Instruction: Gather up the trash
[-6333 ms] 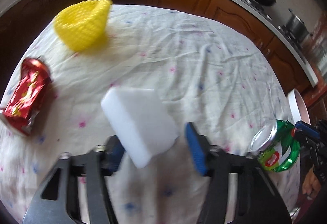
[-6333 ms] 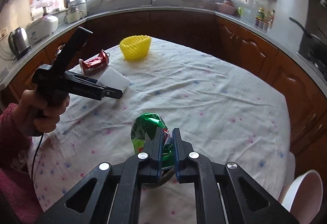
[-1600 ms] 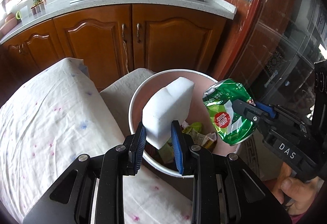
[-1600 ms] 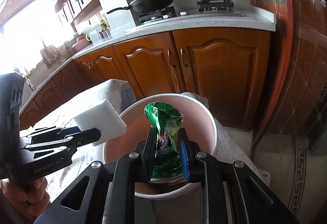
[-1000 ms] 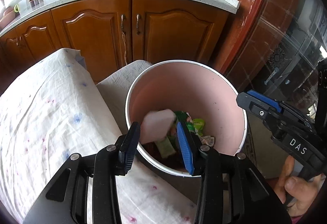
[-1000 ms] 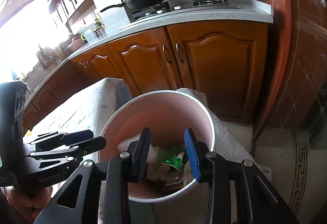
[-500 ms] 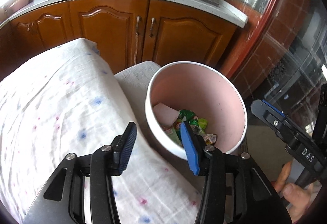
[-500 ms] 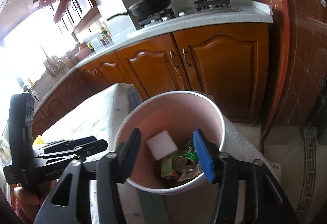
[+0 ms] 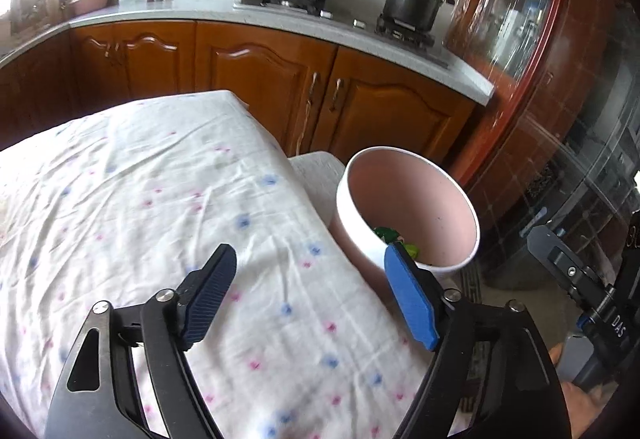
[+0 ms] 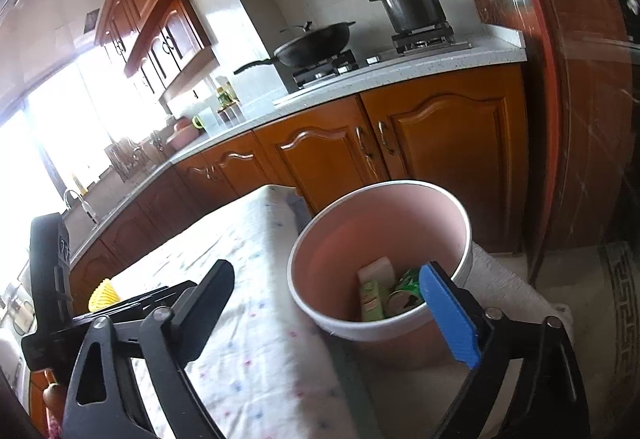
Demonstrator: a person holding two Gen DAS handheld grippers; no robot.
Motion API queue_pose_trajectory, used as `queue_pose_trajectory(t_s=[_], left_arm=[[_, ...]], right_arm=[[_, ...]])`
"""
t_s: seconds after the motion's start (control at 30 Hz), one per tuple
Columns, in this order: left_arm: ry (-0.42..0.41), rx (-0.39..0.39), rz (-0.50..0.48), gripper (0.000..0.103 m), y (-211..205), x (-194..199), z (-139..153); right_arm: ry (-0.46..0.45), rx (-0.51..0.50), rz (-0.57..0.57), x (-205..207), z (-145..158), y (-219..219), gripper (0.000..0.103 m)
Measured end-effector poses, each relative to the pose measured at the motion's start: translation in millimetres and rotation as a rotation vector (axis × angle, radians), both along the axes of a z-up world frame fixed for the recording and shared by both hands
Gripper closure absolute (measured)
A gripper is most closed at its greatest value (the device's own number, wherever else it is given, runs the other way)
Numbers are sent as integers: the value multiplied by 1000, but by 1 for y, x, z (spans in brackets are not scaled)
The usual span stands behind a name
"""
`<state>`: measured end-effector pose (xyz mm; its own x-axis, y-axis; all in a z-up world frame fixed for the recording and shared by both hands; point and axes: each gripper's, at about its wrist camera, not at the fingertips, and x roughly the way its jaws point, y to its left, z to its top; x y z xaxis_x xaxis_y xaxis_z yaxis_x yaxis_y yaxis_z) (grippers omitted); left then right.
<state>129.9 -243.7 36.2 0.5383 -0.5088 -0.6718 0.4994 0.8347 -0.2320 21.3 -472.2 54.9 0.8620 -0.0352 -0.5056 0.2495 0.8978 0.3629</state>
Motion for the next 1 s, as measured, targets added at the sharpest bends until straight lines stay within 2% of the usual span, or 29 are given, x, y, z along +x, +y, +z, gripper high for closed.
queue_pose_trajectory(t_s=[0.17,0.4,0.73,0.93,1.0], left_arm=[[-17,-57,30,17,31,-19,0],[-53,-73,92,12,73,-42,-2],[-115,-53,153,10,110,-65,-7],[-176,-49,160,9,116,-80,4],[-212,-51,150,2,116,-88,8]], right_arm=[[-62,-27,-11,-22,5,25,4],[-145,-76,-14,-45,7,61,1],[-158,-141,2,-60,-1,99,1],[-175,-203,-4,-68,6,115,0],[-181,-223,-3,-71,12,119,0]])
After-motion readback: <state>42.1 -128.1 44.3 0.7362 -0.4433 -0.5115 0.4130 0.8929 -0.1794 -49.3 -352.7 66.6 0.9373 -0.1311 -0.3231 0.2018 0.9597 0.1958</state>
